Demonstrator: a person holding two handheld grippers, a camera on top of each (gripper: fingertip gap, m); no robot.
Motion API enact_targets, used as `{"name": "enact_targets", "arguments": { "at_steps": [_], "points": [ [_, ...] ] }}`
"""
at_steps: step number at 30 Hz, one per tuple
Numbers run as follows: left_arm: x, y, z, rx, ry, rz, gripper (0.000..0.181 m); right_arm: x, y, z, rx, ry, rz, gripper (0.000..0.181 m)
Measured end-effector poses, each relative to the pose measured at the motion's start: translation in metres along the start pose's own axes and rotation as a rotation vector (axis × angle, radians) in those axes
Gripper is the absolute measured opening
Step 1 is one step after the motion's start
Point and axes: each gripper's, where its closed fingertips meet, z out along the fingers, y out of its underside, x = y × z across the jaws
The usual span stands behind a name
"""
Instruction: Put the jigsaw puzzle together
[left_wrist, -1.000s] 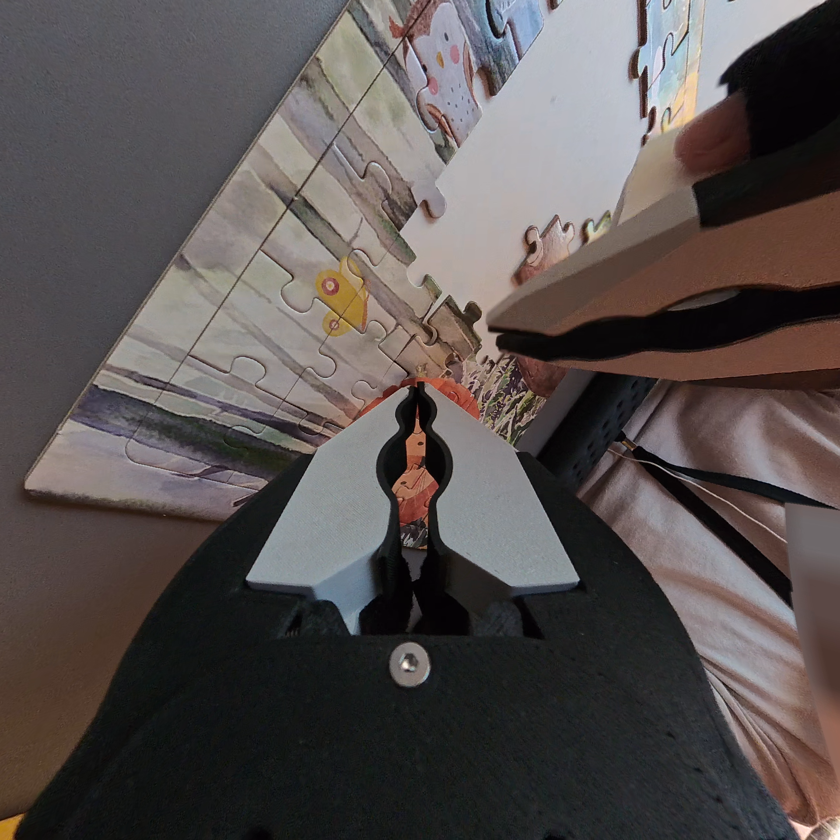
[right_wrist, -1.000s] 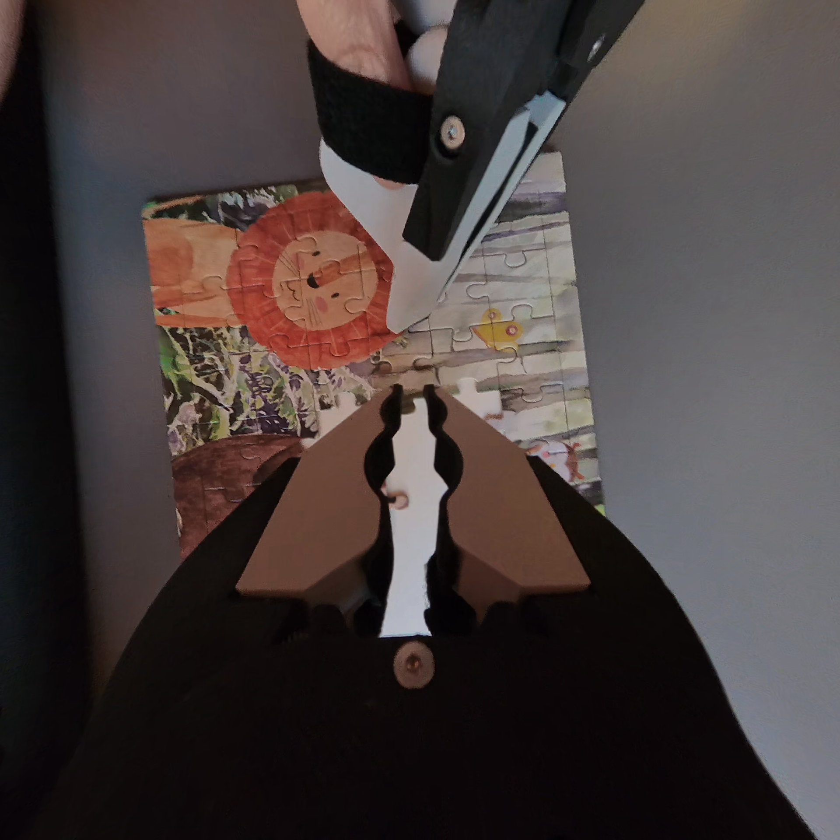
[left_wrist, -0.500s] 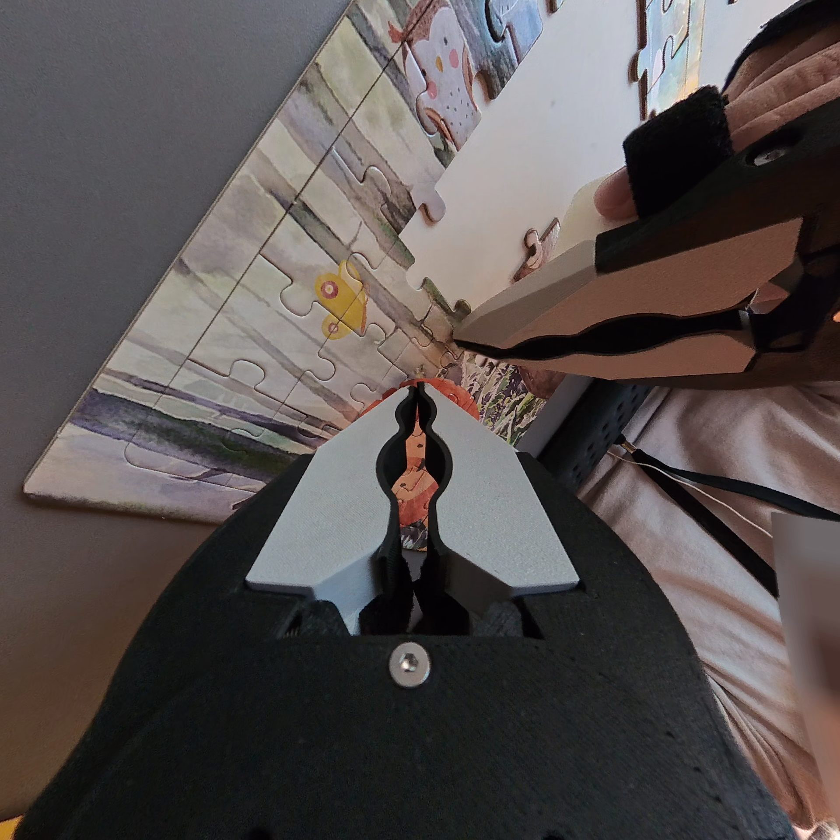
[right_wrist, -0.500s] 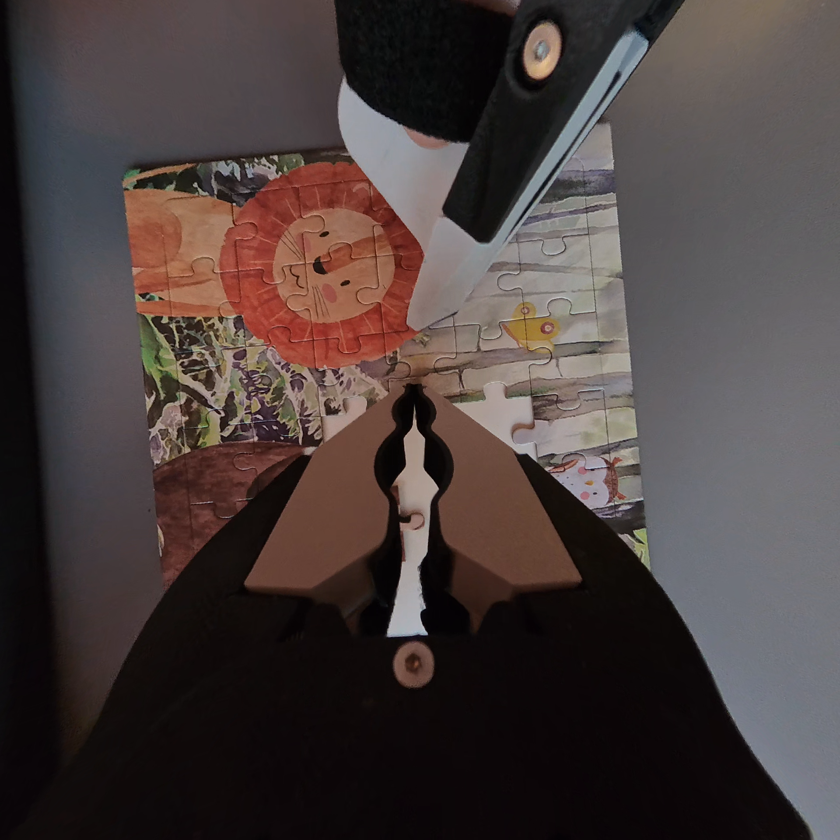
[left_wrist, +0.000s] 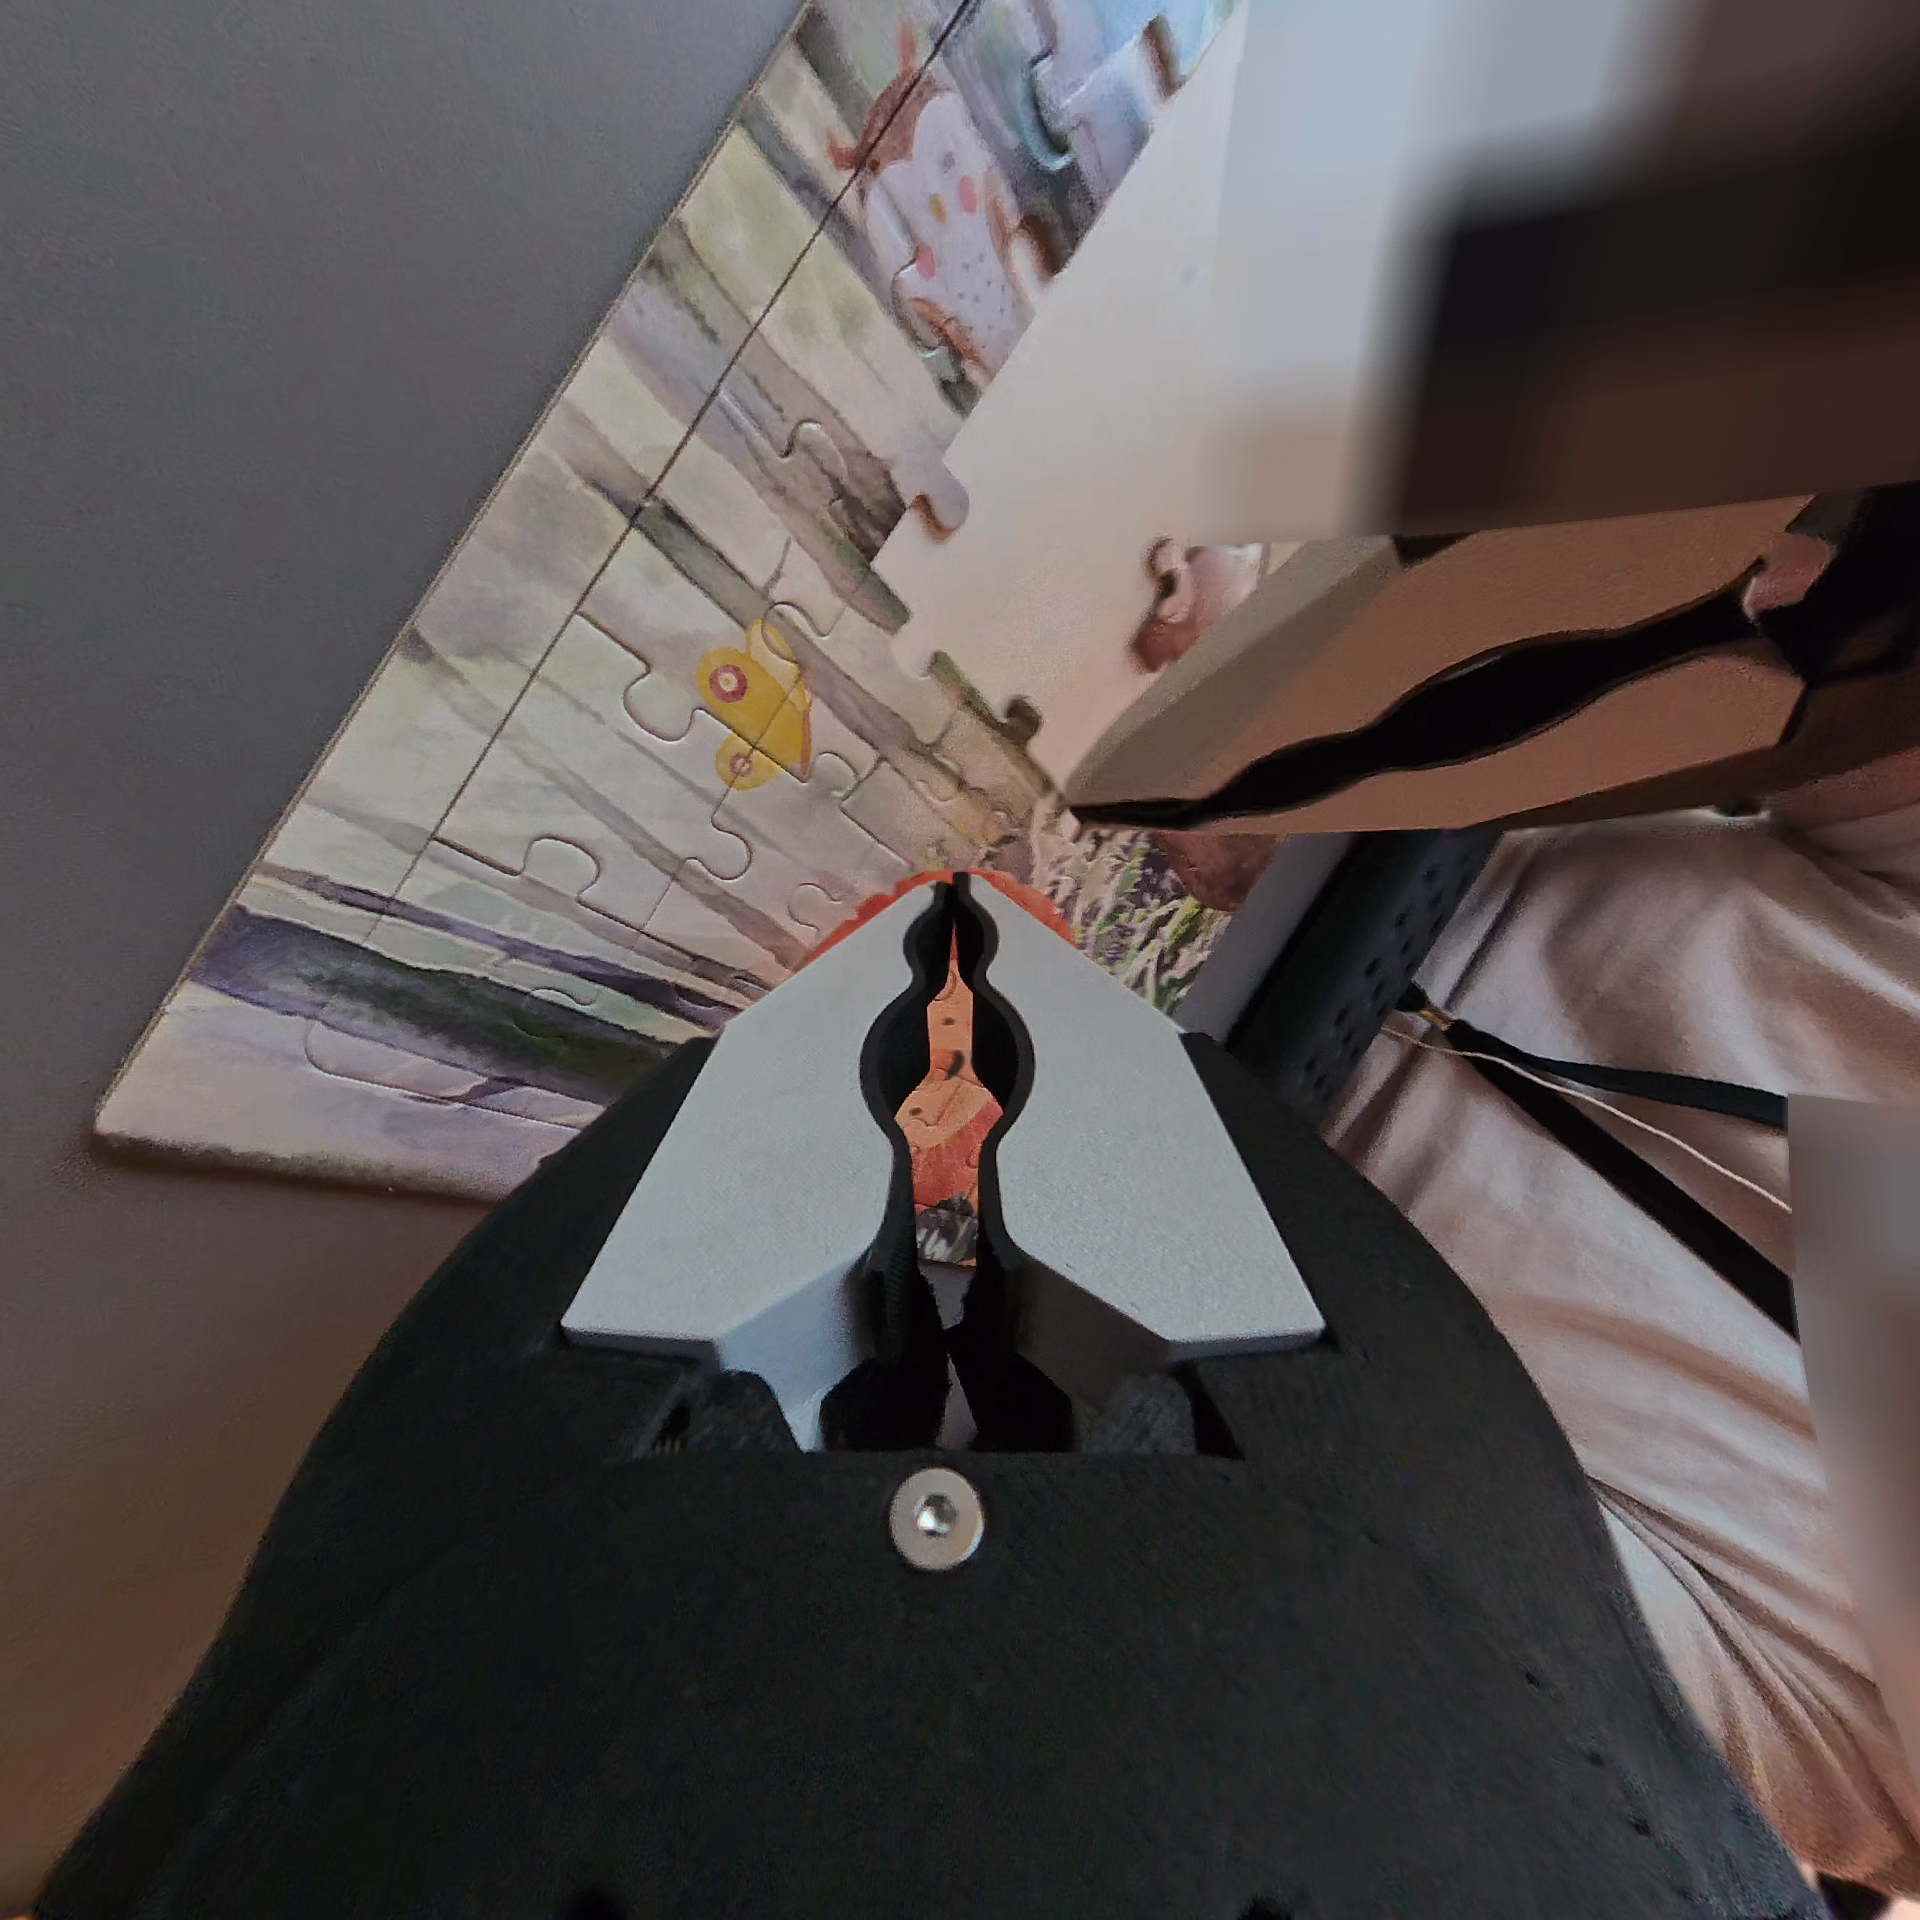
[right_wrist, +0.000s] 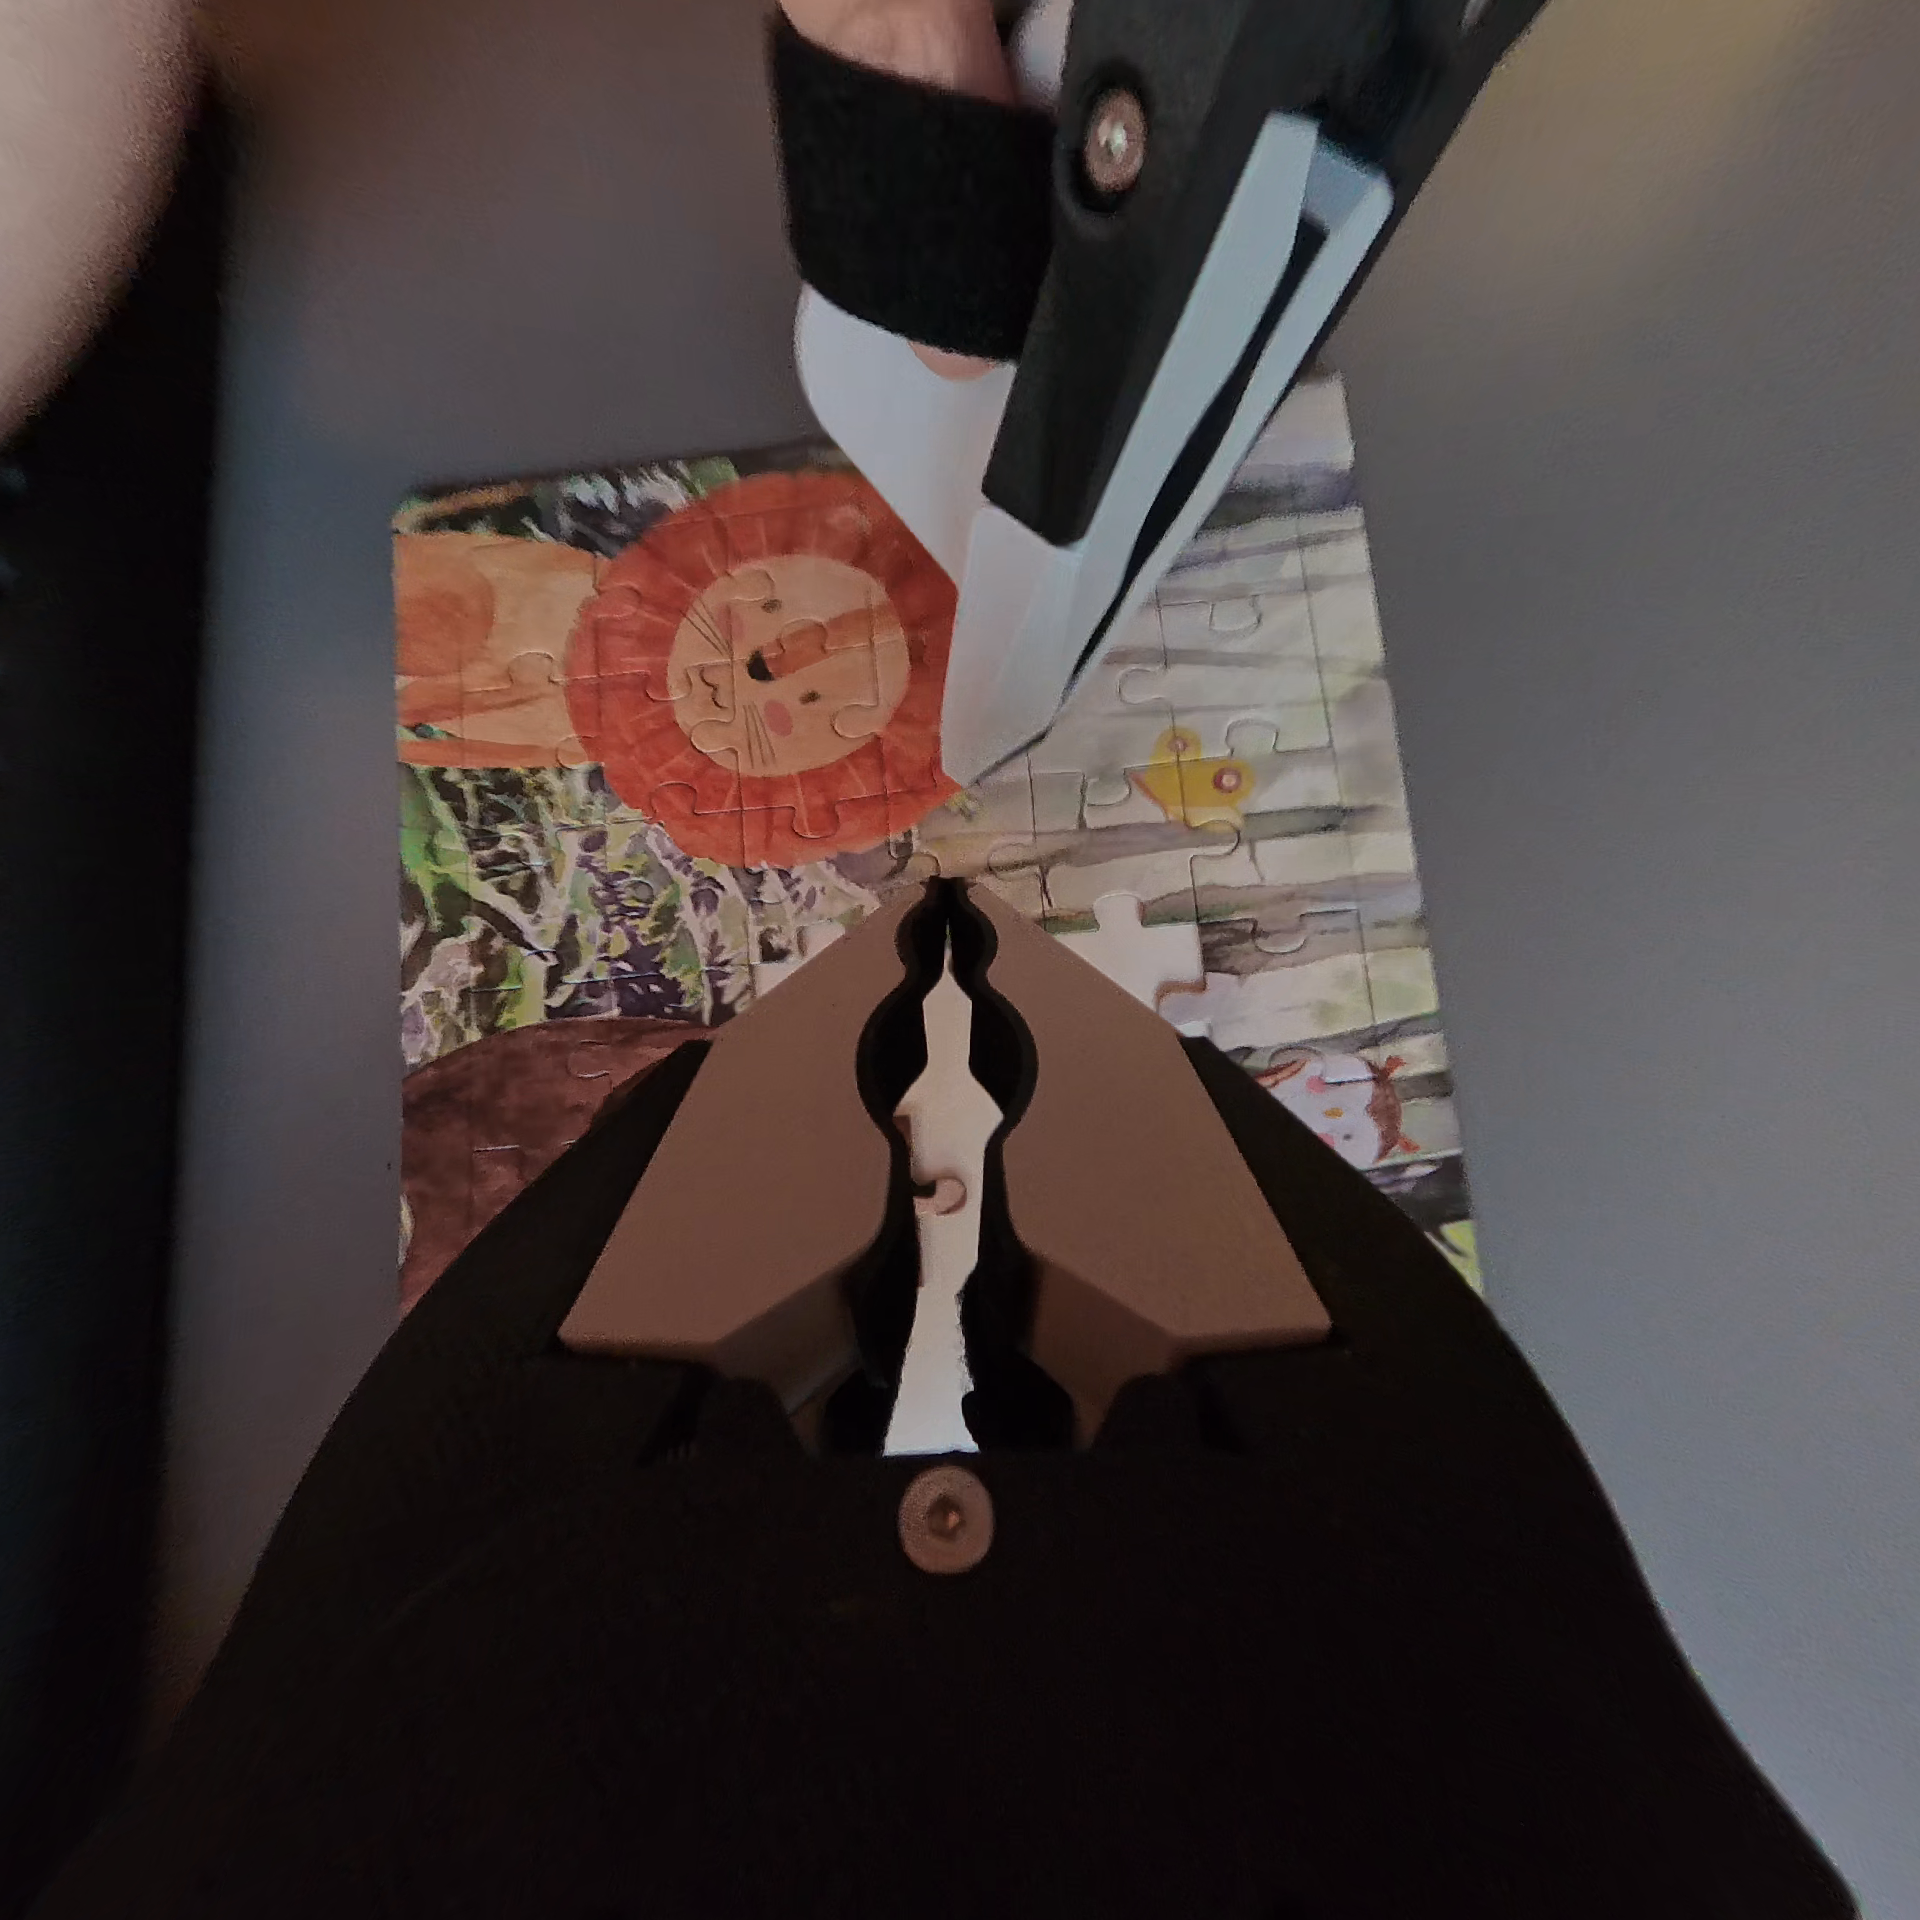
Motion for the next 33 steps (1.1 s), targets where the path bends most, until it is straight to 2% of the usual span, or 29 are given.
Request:
{"name": "enact_targets", "arguments": {
  "at_steps": [1, 3, 6, 8, 11, 13, 16, 21, 25, 28, 31, 33],
  "points": [
    [0.006, -0.003, -0.007, 0.039, 0.023, 0.018, 0.0, -0.001, -0.011, -0.013, 0.071, -0.004, -0.027, 0.0],
    [0.017, -0.012, -0.03, 0.166, 0.042, 0.07, 0.0, 0.015, -0.034, -0.055, 0.202, 0.104, -0.063, 0.0],
    [0.032, -0.033, -0.08, 0.433, -0.026, 0.175, 0.0, 0.045, -0.054, -0.15, 0.377, 0.351, -0.081, 0.0],
    [0.047, -0.044, -0.115, 0.614, -0.09, 0.272, 0.0, 0.065, -0.036, -0.211, 0.38, 0.54, -0.059, 0.011],
    [0.081, -0.056, -0.16, 0.872, -0.145, 0.454, 0.0, 0.086, 0.024, -0.276, 0.261, 0.747, 0.041, 0.023],
    [0.113, -0.057, -0.182, 1.022, -0.11, 0.599, 0.001, 0.084, 0.052, -0.302, 0.278, 0.761, 0.11, 0.027],
    [0.151, -0.048, -0.204, 1.173, -0.021, 0.752, 0.004, 0.079, 0.077, -0.341, 0.374, 0.798, 0.195, 0.035],
    [0.168, -0.04, -0.221, 1.303, -0.042, 0.835, 0.016, 0.077, 0.112, -0.404, 0.504, 0.987, 0.276, 0.047],
    [0.17, -0.036, -0.238, 1.483, -0.126, 0.866, 0.025, 0.073, 0.13, -0.455, 0.617, 1.248, 0.255, 0.079],
    [0.171, -0.03, -0.248, 1.567, -0.161, 0.877, 0.026, 0.061, 0.123, -0.479, 0.695, 1.36, 0.165, 0.085],
    [0.169, -0.03, -0.248, 1.549, -0.143, 0.858, 0.031, 0.044, 0.096, -0.485, 0.756, 1.302, 0.121, 0.083],
    [0.169, -0.032, -0.247, 1.534, -0.127, 0.859, 0.03, 0.023, 0.064, -0.485, 0.778, 1.255, 0.03, 0.078]
  ]
}}
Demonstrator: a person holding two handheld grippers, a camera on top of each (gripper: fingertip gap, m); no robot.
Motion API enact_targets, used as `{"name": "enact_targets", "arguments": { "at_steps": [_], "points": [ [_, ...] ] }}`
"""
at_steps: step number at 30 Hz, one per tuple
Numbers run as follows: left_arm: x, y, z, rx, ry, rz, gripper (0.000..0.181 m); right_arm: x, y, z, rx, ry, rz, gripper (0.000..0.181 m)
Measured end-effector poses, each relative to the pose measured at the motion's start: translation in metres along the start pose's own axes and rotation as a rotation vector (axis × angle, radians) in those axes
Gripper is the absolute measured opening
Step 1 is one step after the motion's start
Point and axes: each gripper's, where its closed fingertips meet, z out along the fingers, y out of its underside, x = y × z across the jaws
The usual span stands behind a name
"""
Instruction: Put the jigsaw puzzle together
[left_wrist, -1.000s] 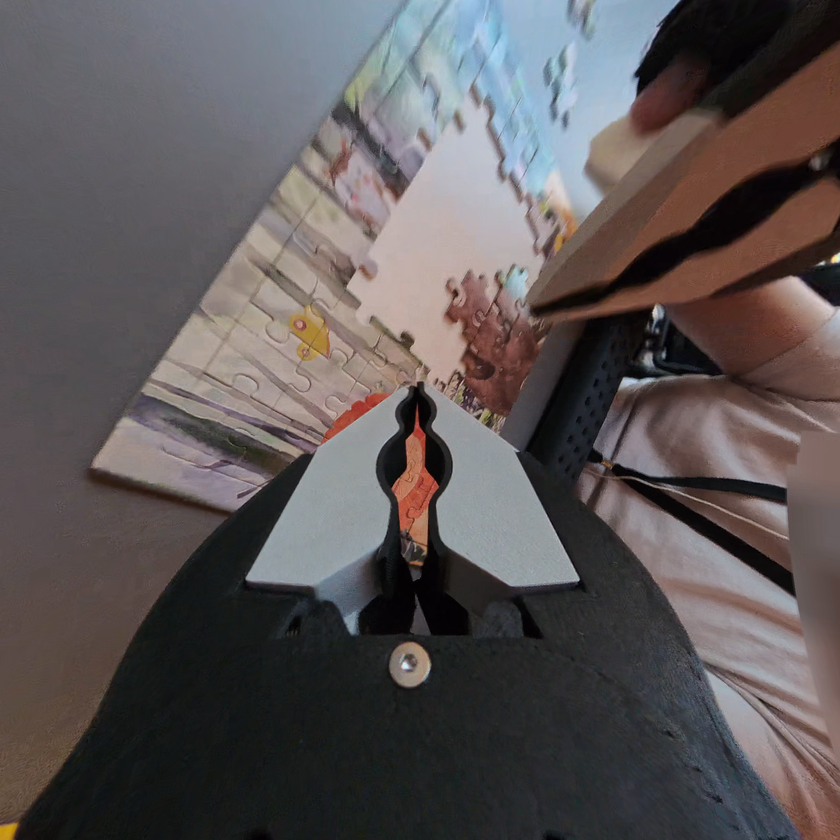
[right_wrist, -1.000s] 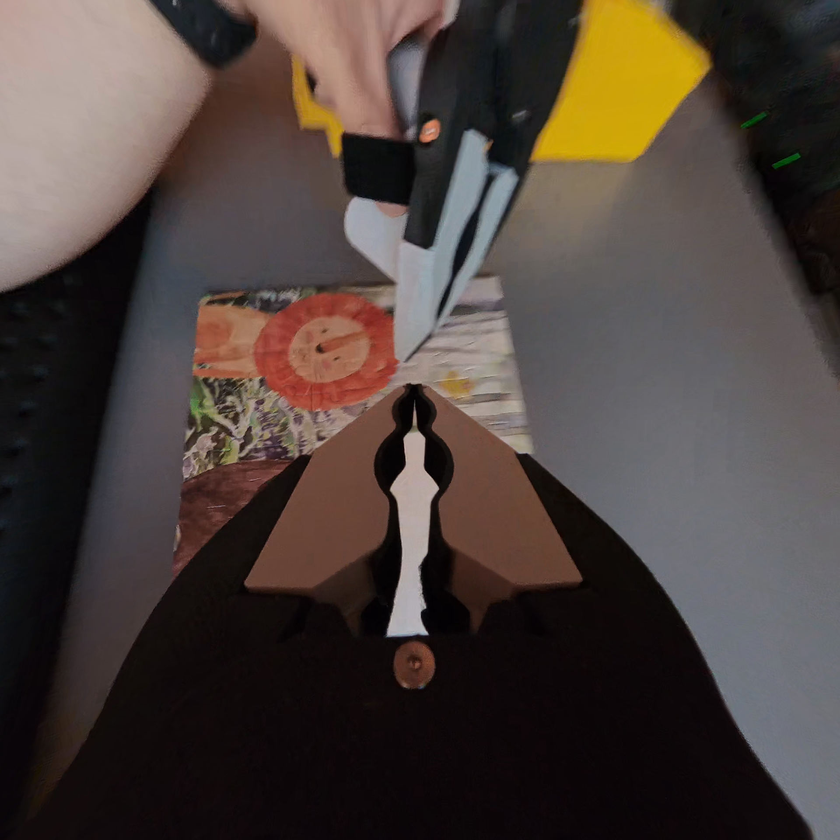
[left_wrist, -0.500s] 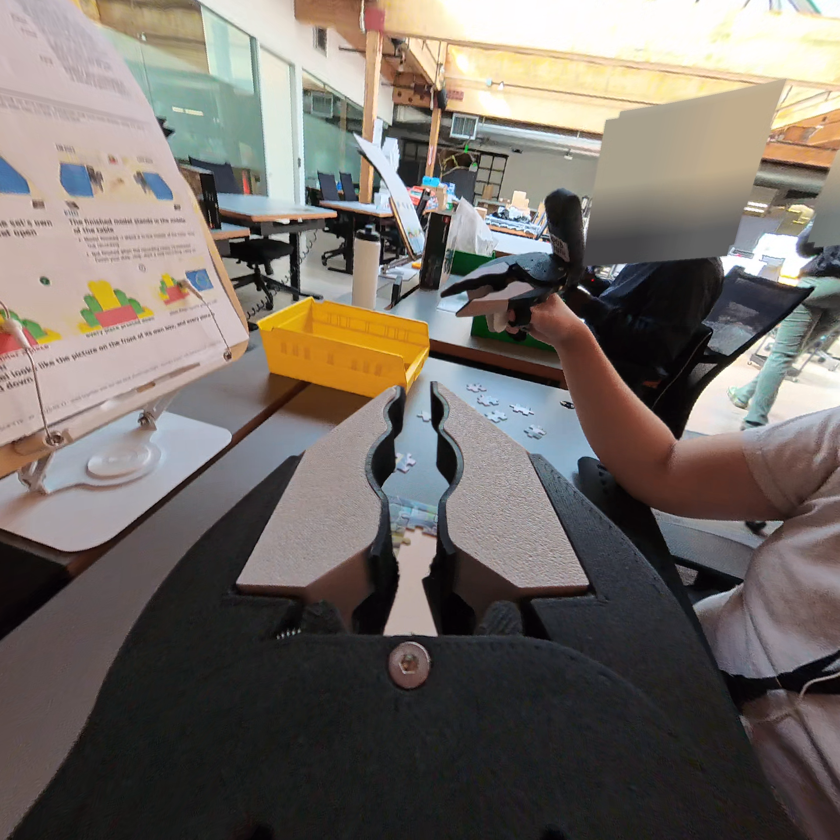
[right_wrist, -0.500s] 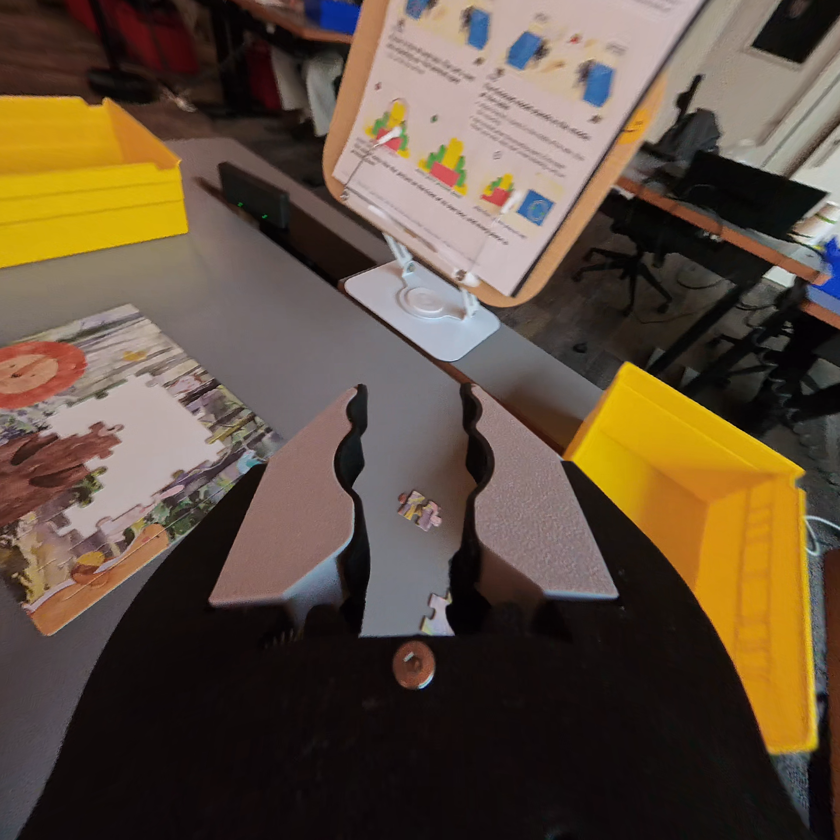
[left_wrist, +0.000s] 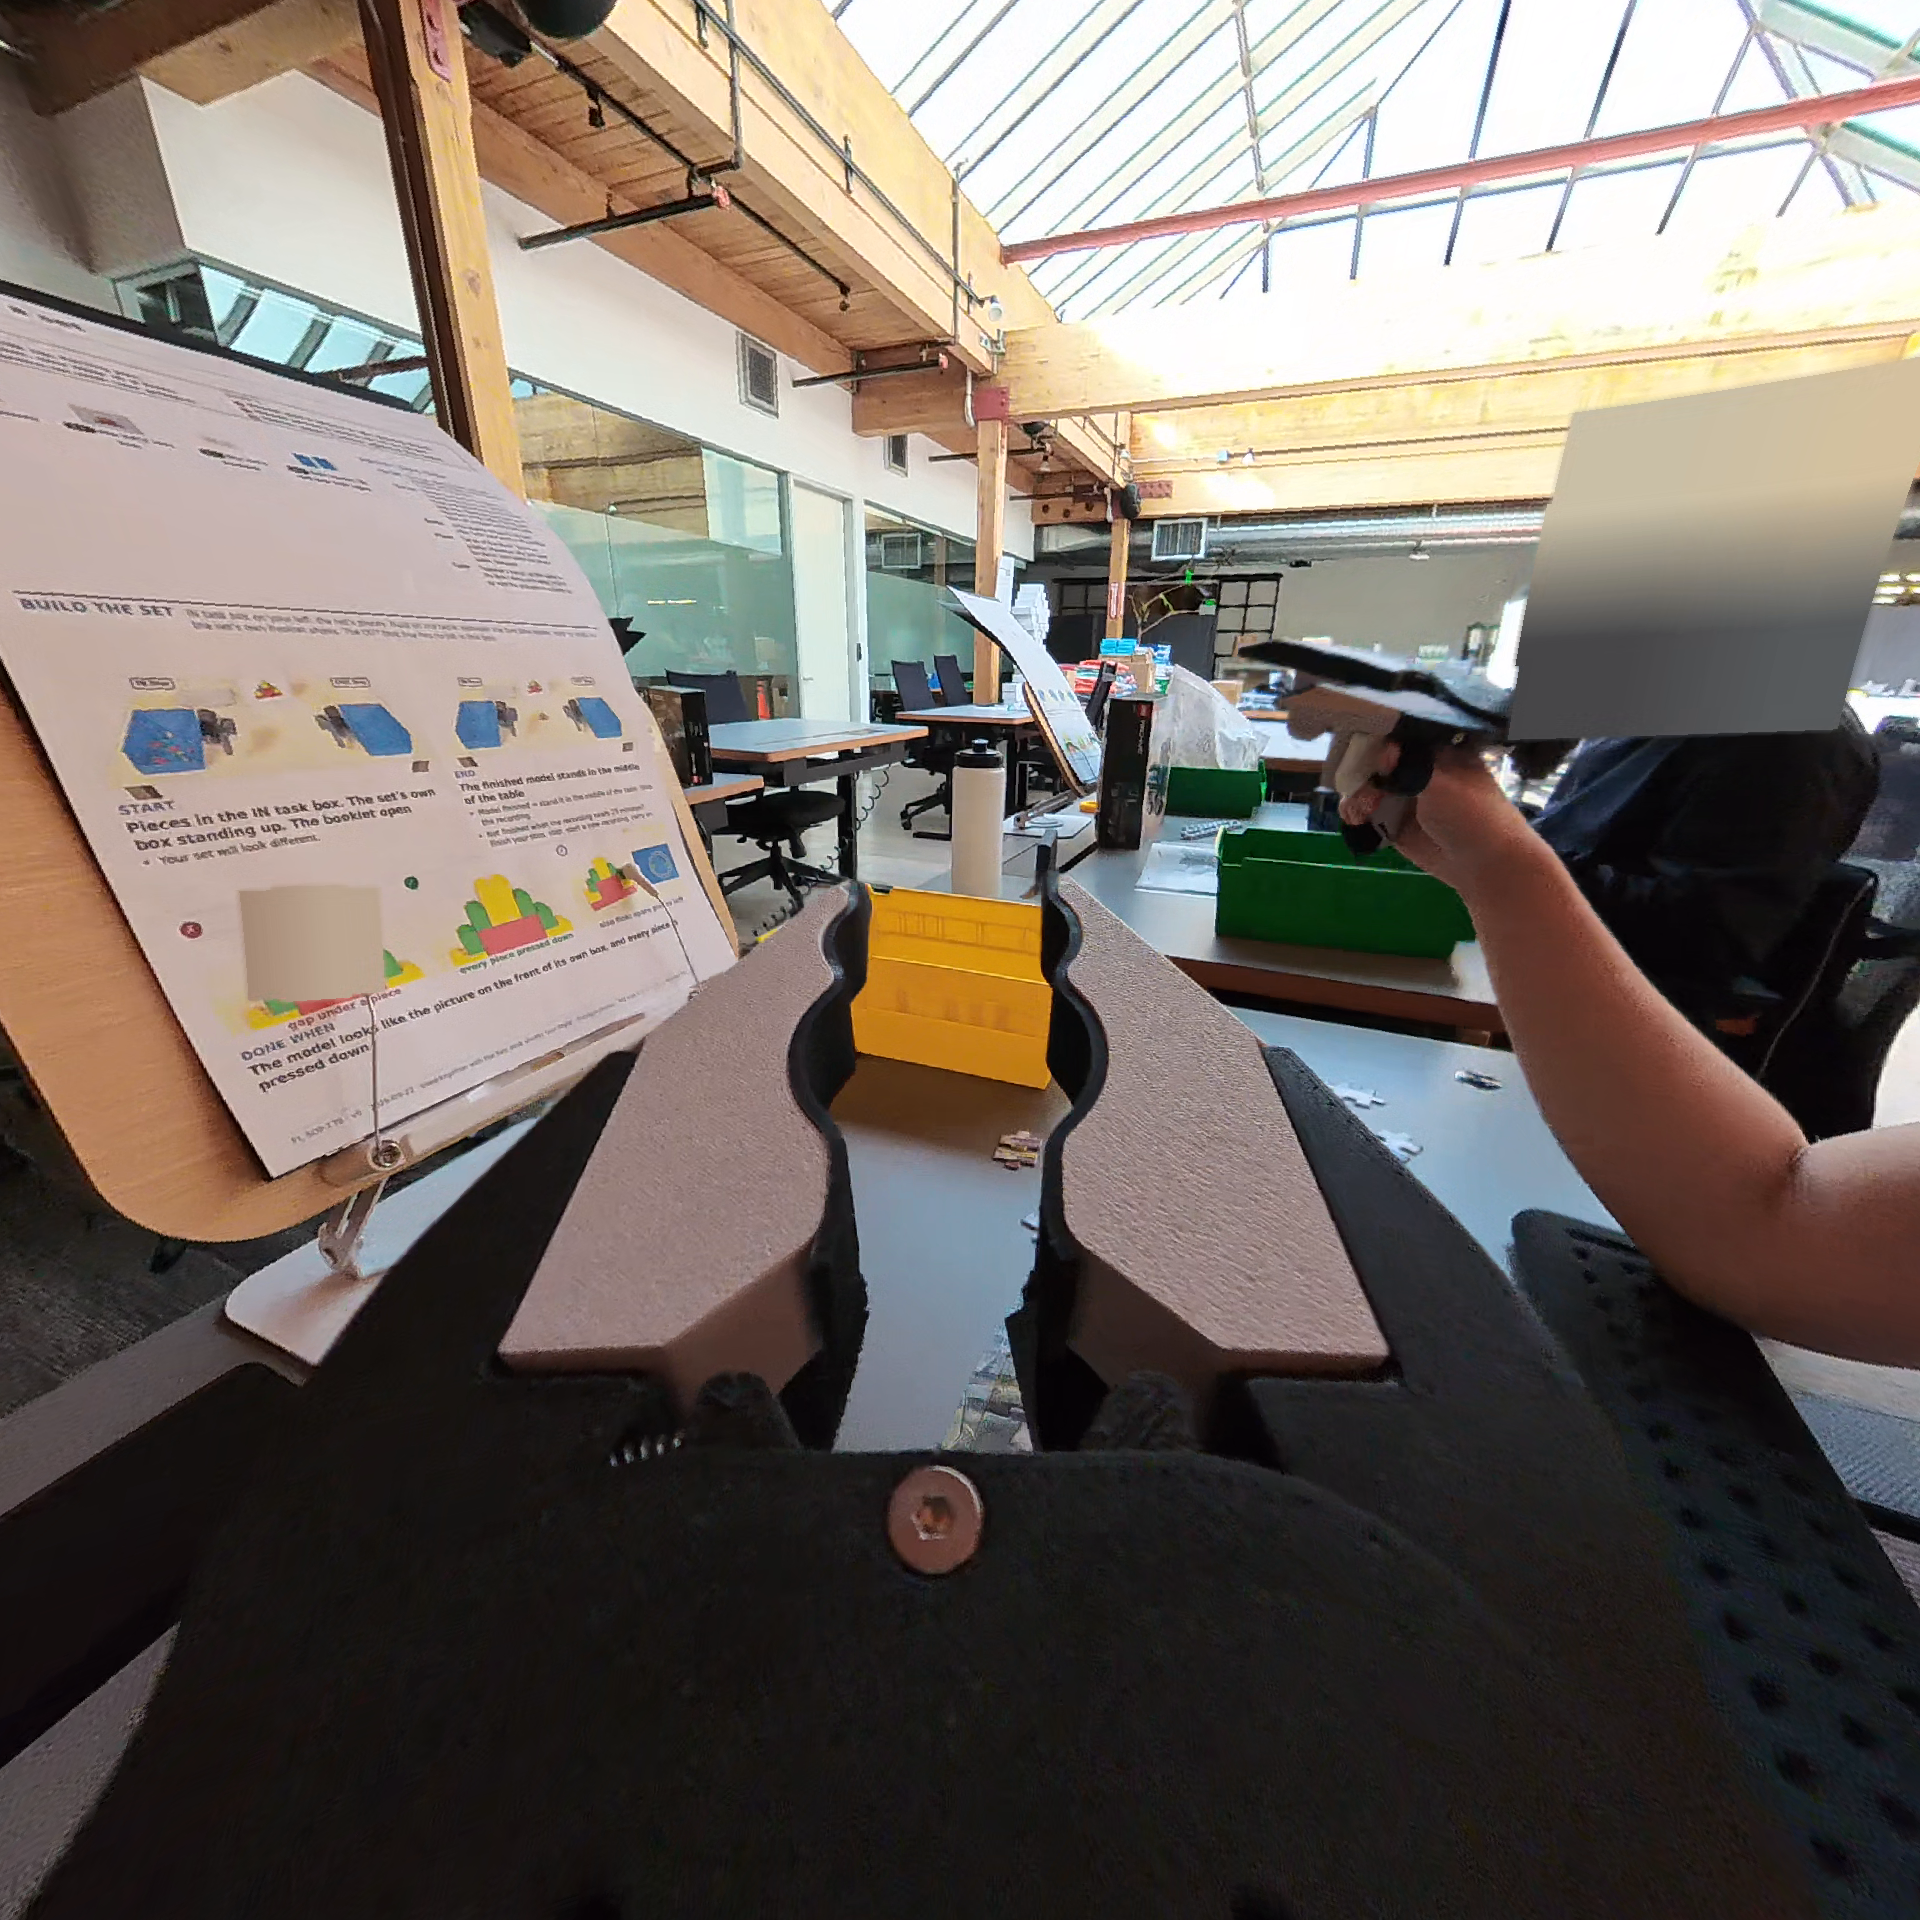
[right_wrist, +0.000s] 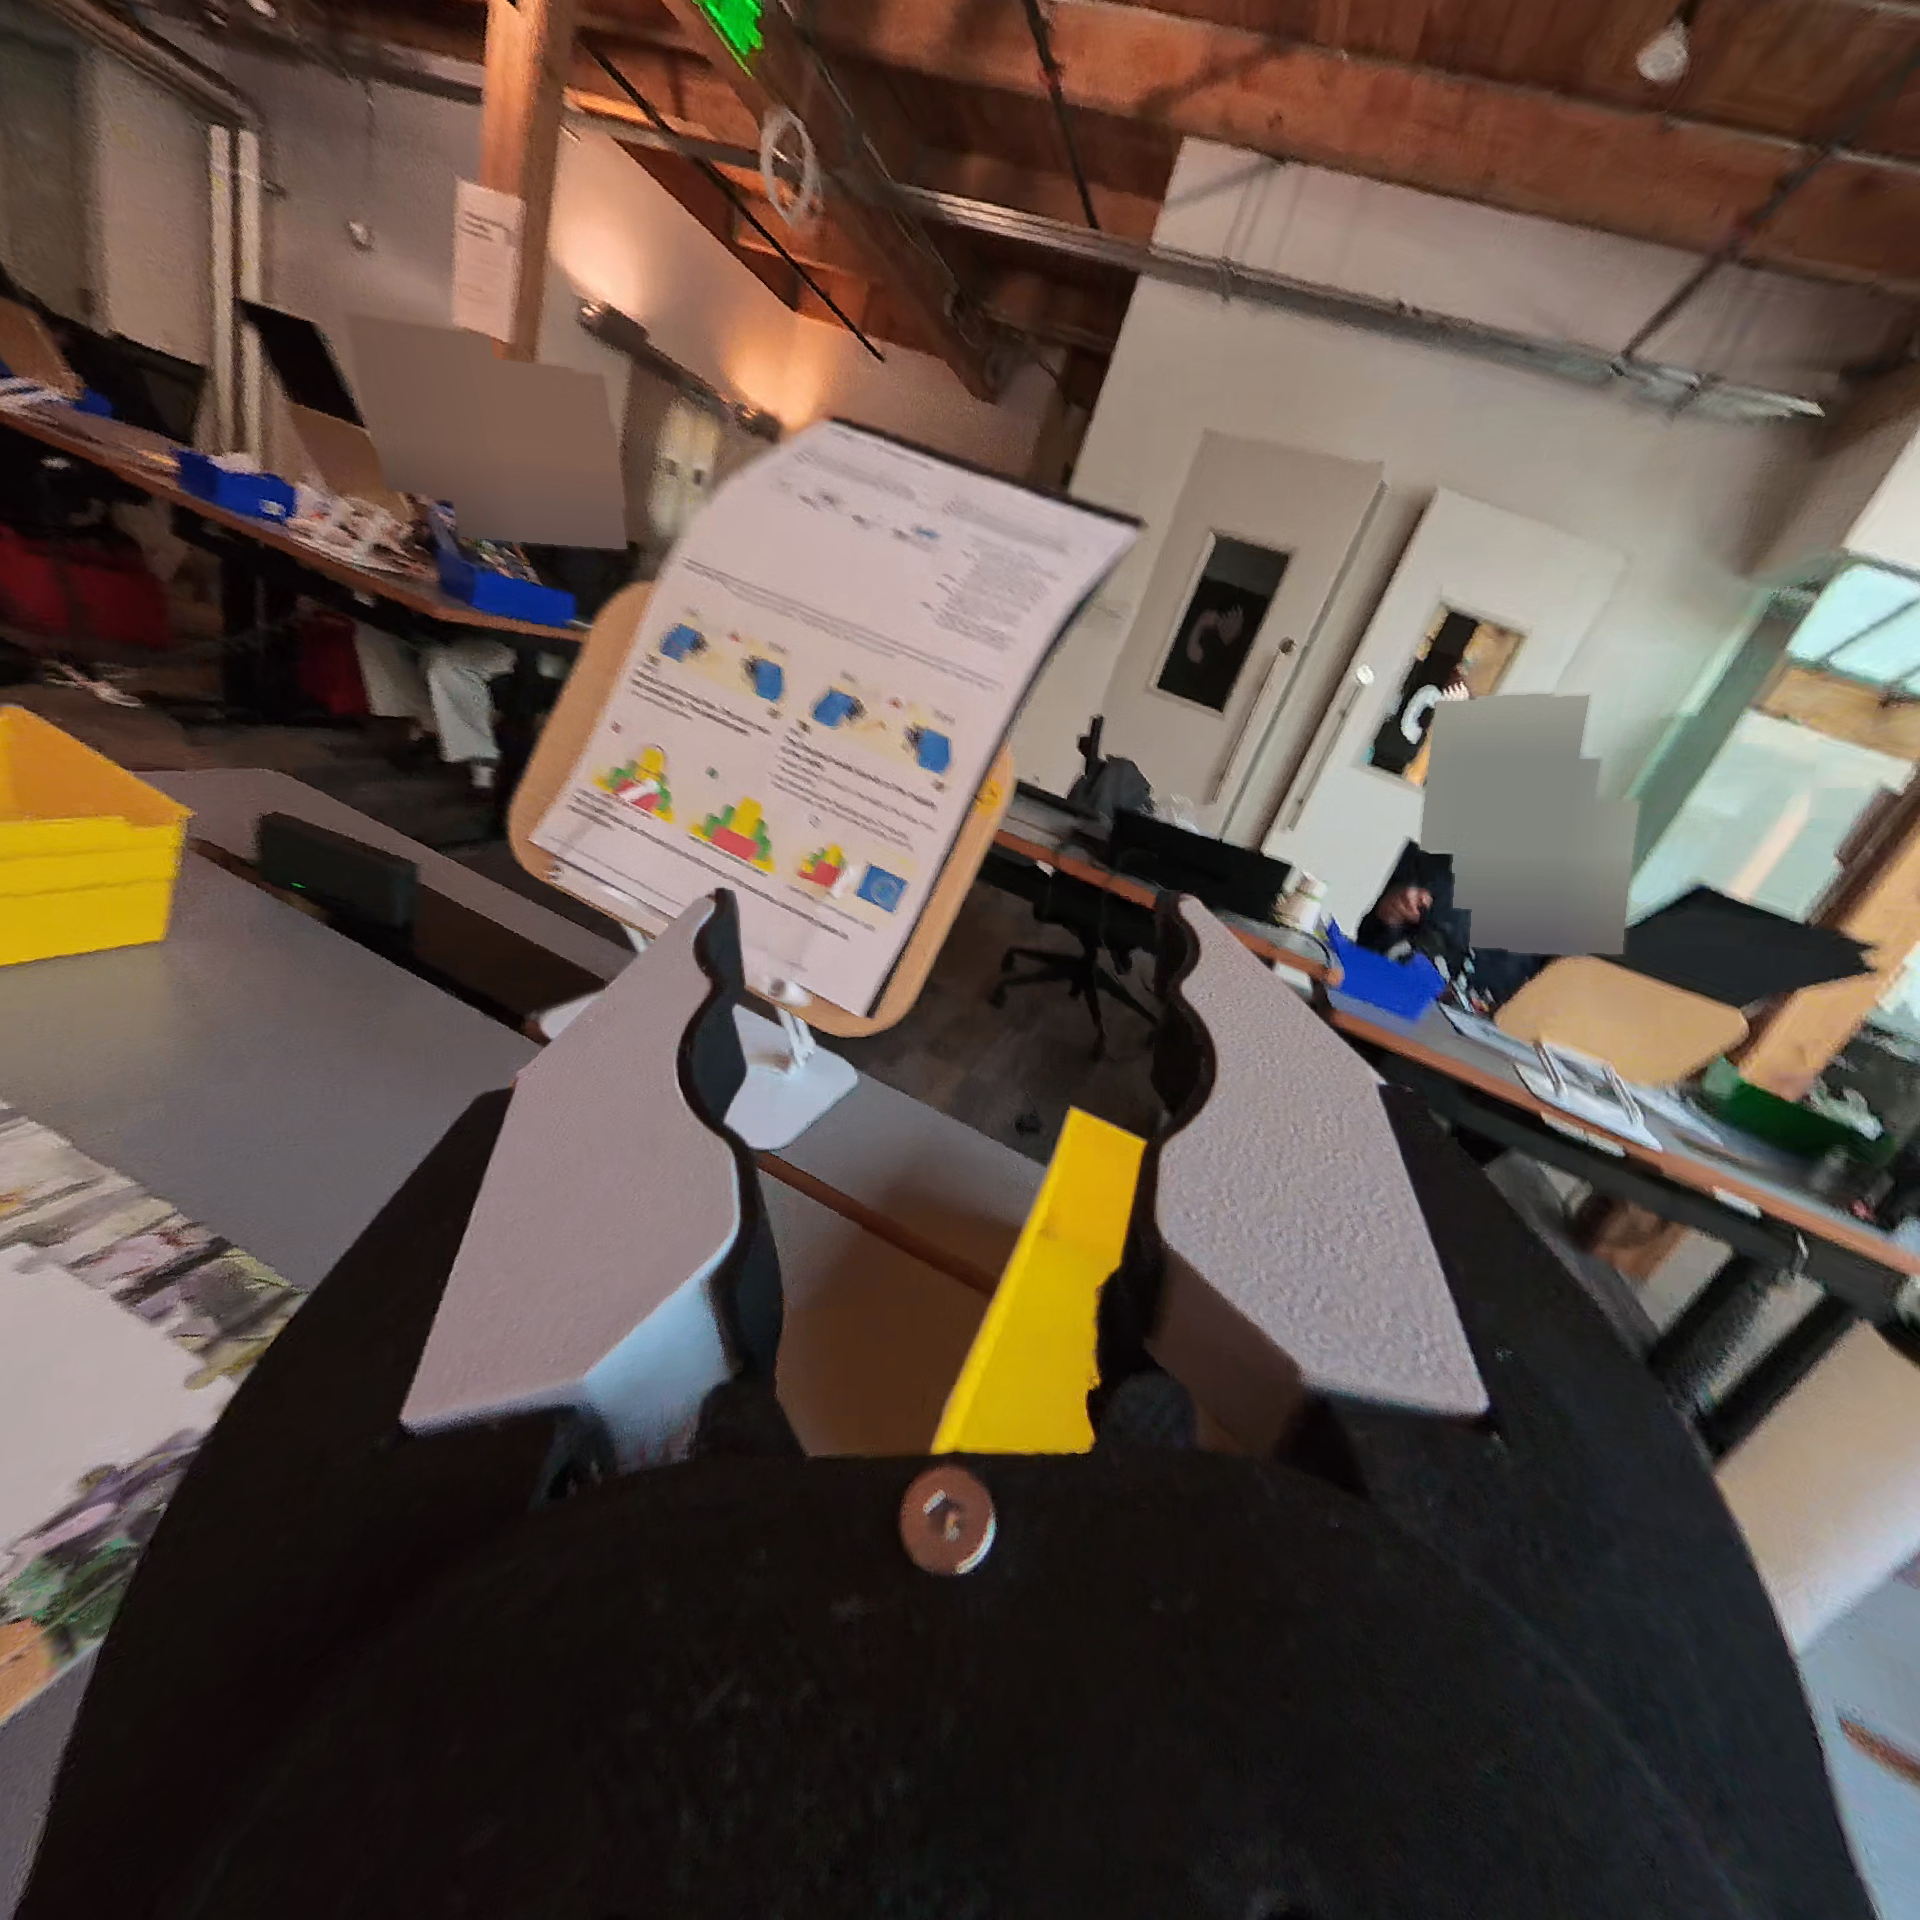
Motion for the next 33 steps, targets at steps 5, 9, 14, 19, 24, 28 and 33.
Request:
{"name": "enact_targets", "arguments": {
  "at_steps": [5, 9, 14, 19, 24, 28, 33],
  "points": [
    [0.002, 0.016, 0.012, -0.089, 0.02, -0.007, 0.03, -0.057, -0.034, -0.001, -0.006, -0.173, -0.182, 0.066],
    [0.004, 0.031, 0.021, -0.163, 0.023, -0.004, 0.03, -0.08, 0.014, 0.001, -0.238, -0.298, -0.319, 0.059],
    [0.011, 0.05, 0.03, -0.244, 0.053, -0.003, 0.026, -0.067, 0.088, -0.01, -0.487, -0.249, -0.263, 0.055],
    [0.014, 0.062, 0.032, -0.315, 0.057, 0.03, 0.026, -0.039, 0.185, -0.079, -0.784, -0.158, -0.158, 0.054],
    [0.014, 0.061, 0.028, -0.321, 0.05, 0.011, 0.026, -0.005, 0.248, -0.167, -0.997, 0.051, 0.123, 0.053],
    [0.012, 0.061, 0.026, -0.314, 0.046, -0.003, 0.026, -0.002, 0.263, -0.194, -1.017, 0.07, 0.254, 0.052],
    [0.008, 0.066, 0.024, -0.325, 0.047, -0.016, 0.024, -0.028, 0.267, -0.169, -0.89, -0.196, 0.183, 0.051]
  ]
}}
